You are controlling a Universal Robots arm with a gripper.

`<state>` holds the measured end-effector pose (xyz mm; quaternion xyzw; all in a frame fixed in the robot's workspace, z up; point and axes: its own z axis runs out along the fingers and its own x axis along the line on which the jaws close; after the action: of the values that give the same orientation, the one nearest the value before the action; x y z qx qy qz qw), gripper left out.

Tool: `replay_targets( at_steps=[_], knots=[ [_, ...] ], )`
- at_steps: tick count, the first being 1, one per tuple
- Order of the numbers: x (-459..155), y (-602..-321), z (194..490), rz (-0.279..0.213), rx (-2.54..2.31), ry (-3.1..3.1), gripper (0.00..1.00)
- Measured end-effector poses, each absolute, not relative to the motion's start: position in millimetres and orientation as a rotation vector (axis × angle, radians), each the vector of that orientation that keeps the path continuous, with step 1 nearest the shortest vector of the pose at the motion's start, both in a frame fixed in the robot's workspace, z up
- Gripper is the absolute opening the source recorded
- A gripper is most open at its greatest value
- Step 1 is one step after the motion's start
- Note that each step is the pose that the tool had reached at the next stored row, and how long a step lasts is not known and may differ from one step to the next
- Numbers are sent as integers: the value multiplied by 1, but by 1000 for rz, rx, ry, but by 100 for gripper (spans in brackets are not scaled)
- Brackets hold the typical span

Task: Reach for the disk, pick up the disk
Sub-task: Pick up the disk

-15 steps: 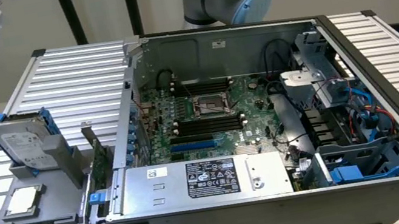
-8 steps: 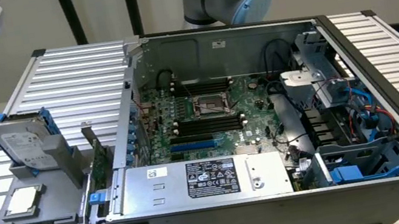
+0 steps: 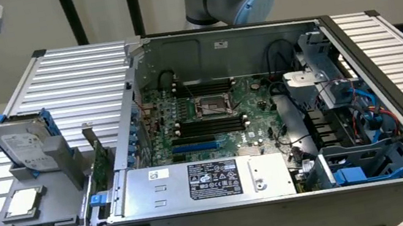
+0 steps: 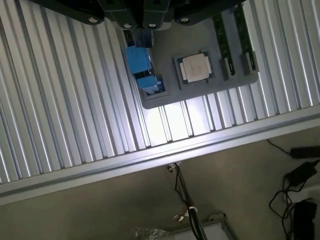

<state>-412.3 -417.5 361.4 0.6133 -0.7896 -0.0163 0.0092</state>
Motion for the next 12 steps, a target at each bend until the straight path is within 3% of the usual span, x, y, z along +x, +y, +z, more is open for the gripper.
replay_targets(
  at_steps=[12],
  knots=[
    [-414,-413,357,-50,2054,-2359,11]
  ],
)
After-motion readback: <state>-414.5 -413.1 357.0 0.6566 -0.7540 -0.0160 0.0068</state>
